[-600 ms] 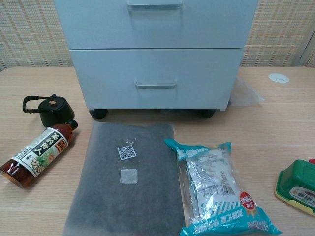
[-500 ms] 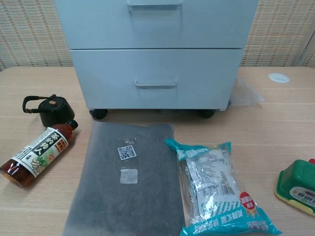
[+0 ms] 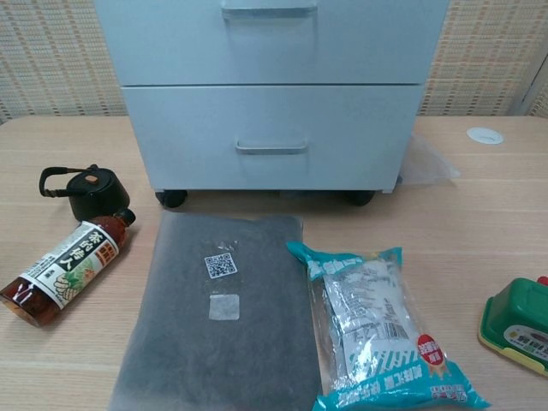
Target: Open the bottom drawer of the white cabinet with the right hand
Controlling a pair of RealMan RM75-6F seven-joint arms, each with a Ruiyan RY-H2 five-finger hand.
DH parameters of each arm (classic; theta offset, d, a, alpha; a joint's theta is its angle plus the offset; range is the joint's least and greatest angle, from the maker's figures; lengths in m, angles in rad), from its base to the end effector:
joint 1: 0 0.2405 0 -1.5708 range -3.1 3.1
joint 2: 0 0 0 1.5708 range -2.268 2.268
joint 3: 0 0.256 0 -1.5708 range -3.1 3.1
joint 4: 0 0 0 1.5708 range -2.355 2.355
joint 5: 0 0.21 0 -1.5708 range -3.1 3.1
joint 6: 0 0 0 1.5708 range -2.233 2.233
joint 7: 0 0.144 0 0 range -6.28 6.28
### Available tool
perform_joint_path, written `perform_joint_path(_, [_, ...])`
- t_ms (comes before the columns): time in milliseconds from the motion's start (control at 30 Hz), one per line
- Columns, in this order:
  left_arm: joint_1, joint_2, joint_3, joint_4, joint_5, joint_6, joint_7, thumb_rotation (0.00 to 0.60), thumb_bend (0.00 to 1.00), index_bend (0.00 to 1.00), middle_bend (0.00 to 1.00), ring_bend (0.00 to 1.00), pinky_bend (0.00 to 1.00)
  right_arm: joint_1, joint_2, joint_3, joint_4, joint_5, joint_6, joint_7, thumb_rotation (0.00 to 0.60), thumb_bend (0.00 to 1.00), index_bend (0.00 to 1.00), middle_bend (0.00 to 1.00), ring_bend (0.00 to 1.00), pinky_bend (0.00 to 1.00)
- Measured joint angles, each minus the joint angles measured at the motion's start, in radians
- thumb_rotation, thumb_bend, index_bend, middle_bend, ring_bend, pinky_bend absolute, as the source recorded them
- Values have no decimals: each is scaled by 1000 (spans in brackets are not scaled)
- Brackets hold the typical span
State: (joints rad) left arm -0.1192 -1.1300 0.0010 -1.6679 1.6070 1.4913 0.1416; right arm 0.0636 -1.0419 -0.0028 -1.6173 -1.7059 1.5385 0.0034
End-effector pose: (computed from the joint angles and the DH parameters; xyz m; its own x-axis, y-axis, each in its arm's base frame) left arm -0.2821 0.1780 0.1394 0.4735 0.0183 0.8806 0.8718 -0.1518 -0.4656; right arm -0.2940 -0.1610 0.1702 0.4658 -0.0057 0.8849 -0.8693 -0.1901 0.4563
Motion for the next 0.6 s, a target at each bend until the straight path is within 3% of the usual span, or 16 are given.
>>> perform_joint_path(233, [10,8,5,1,4,14,-7,600,325,91,2,31,112,102,-1,34,-124,15,-159,-124,600,298,194,812,792,729])
perform_joint_path(600, [16,19,7,-7,14,24,-8,600,325,91,2,31,112,316,-57,132,-289,199,-449,-419,600,396,194,954,981,906])
